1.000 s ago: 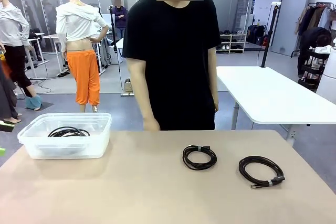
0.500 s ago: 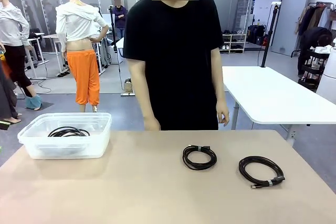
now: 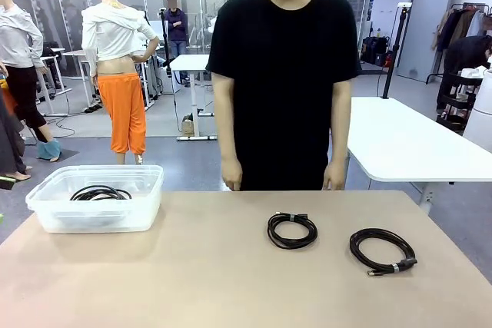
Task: Organize and store the cables.
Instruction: Place the USB Extension Cable into the Organizing box.
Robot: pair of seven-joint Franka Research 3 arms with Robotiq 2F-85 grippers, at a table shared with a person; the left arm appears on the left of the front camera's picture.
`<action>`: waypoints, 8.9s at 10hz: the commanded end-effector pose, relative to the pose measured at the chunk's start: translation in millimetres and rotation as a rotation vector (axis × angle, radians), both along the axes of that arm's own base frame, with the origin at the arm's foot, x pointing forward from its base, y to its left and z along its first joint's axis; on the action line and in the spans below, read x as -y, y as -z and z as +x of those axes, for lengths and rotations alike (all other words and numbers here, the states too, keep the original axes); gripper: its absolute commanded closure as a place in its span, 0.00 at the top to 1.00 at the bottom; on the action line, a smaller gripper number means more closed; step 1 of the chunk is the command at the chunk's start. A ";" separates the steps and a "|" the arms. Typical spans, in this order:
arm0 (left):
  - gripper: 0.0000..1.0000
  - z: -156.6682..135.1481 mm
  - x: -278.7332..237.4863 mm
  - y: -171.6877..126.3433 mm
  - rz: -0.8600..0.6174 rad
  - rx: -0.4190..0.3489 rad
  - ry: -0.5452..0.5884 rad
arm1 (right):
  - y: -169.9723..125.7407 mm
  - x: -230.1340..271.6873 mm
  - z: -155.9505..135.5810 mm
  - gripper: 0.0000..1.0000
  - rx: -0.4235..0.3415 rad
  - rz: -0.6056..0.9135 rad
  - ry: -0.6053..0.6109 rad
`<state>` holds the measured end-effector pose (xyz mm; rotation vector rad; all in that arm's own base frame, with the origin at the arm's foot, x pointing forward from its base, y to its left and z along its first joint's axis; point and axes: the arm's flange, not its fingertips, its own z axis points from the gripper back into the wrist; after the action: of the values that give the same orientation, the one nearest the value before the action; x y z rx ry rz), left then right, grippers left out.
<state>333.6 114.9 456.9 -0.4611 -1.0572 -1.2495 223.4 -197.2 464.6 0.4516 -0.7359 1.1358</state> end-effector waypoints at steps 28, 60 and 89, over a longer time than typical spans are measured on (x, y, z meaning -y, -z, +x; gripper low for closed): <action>1.00 1.2 -1.0 -0.4 -0.016 0.025 0.015 | 174.7 -197.8 201.2 1.00 -0.171 -0.640 -0.266; 1.00 1.2 -1.0 -0.4 -0.016 0.025 0.015 | 14.9 -427.9 142.1 0.00 -0.088 -0.701 -0.296; 1.00 31.0 78.9 -77.2 0.176 -0.028 0.207 | 23.2 -358.8 107.6 1.00 -0.137 -0.266 -0.259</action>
<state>341.0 95.9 477.9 -0.4557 -0.9165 -1.4650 349.6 192.8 439.7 0.3754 -0.3700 1.3931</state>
